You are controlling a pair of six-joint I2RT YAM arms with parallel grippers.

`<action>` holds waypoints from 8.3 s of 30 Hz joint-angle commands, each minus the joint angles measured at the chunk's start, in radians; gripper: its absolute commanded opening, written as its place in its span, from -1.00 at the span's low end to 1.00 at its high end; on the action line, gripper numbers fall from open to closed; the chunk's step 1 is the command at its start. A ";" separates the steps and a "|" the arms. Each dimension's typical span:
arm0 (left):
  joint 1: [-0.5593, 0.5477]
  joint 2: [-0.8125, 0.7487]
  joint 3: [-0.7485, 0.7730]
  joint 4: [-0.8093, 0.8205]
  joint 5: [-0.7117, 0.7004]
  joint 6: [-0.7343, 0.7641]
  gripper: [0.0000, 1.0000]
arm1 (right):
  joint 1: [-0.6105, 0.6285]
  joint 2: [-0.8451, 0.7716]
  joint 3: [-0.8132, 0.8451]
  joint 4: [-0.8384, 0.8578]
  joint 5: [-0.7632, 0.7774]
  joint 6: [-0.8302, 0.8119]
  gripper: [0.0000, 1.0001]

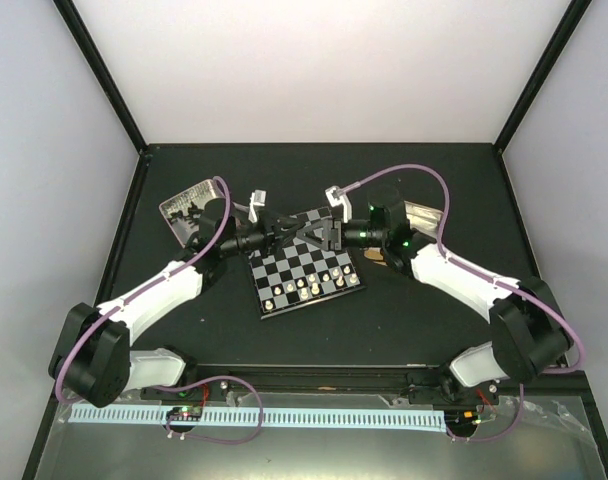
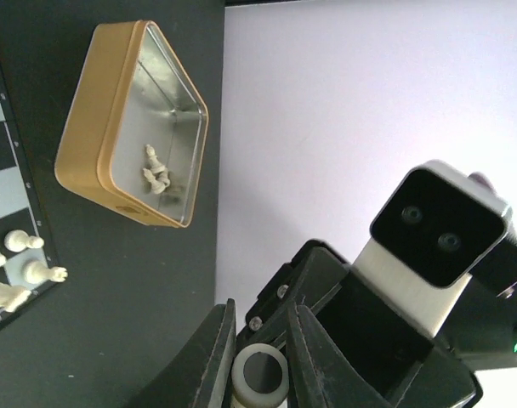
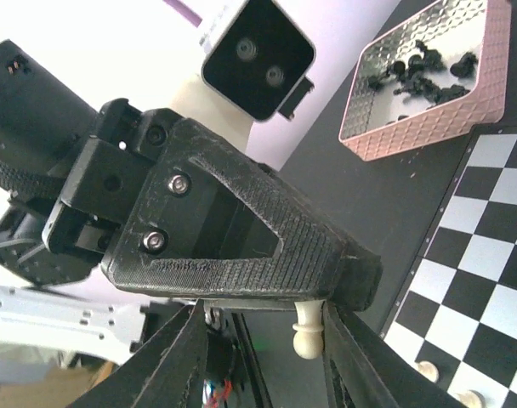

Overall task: Set up the chess pieces on the board
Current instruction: Place the chess piece on the chessboard, then pick up the chess piece from the chessboard, then place the chess piece on the chessboard, then pick up the chess piece from the storage box.

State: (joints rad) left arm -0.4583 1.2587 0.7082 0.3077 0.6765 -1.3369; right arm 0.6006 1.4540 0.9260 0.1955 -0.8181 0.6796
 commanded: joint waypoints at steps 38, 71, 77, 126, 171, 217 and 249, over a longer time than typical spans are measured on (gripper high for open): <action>-0.002 -0.007 -0.059 0.212 -0.049 -0.414 -0.95 | 0.081 -0.044 -0.111 0.214 0.278 0.304 -0.81; 0.106 -0.297 -0.027 -0.683 -0.579 0.612 0.43 | 0.082 0.538 0.674 -1.202 0.714 -0.259 -0.89; 0.110 -0.259 -0.026 -0.697 -0.546 0.642 0.43 | 0.082 0.626 0.758 -1.243 0.737 -0.271 -0.78; 0.125 -0.341 -0.053 -0.737 -0.613 0.605 0.44 | 0.224 0.638 0.899 -1.221 0.694 -0.293 -0.92; 0.132 -0.799 -0.167 -0.853 -1.034 0.479 0.54 | 0.460 0.893 1.142 -1.327 0.716 -0.274 -0.64; 0.131 -0.354 -0.046 -0.444 -0.649 0.665 0.66 | -0.385 0.347 0.285 -0.968 1.072 -0.237 -0.25; 0.132 -0.247 0.043 -0.478 -0.615 0.689 0.60 | -0.464 0.394 0.265 -0.920 0.832 -0.318 -0.35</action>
State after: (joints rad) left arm -0.3336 1.0271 0.7166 -0.1711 0.0528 -0.6666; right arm 0.1394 1.8782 1.2102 -0.7139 0.0460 0.3546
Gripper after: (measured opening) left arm 0.803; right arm 0.324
